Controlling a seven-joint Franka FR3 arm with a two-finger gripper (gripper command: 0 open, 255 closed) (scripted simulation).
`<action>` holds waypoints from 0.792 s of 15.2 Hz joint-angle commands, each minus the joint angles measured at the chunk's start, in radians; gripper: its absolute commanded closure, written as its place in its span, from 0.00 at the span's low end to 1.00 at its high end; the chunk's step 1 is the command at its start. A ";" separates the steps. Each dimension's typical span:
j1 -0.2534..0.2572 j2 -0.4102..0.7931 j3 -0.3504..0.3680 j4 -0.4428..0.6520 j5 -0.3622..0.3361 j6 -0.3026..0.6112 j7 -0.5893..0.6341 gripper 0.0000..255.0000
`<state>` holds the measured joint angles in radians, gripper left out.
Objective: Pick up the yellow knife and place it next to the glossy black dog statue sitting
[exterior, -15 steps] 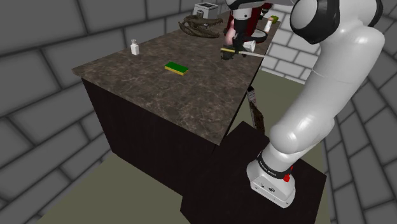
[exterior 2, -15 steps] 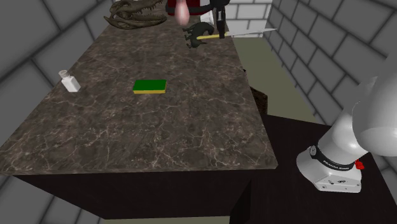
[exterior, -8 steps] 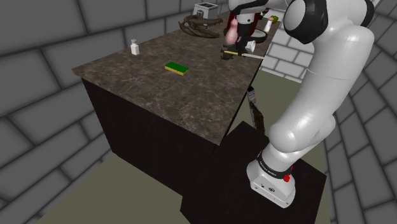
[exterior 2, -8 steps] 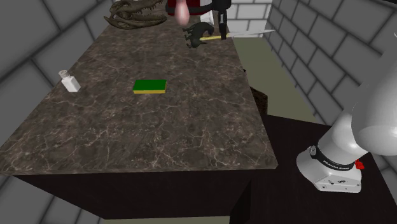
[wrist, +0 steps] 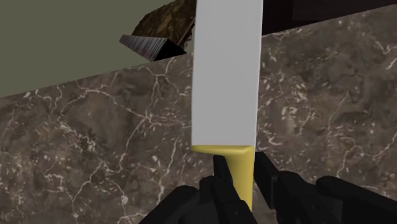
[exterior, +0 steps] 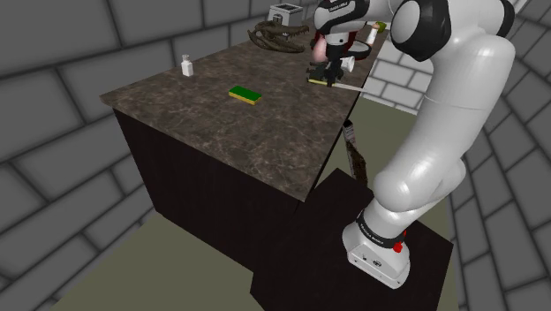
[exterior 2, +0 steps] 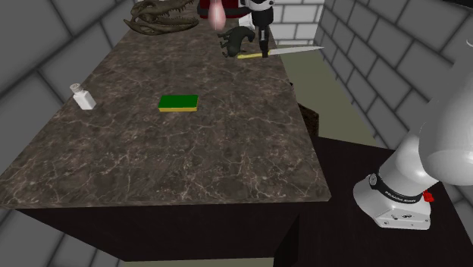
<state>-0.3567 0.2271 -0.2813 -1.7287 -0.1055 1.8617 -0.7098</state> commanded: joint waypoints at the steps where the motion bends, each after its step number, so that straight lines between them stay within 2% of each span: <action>1: 0.000 0.004 0.000 -0.019 0.000 0.024 0.003 1.00; 12: -0.004 0.052 0.003 -0.107 0.008 0.157 0.013 1.00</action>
<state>-0.3608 0.2728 -0.2787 -1.8284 -0.0984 2.0054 -0.6983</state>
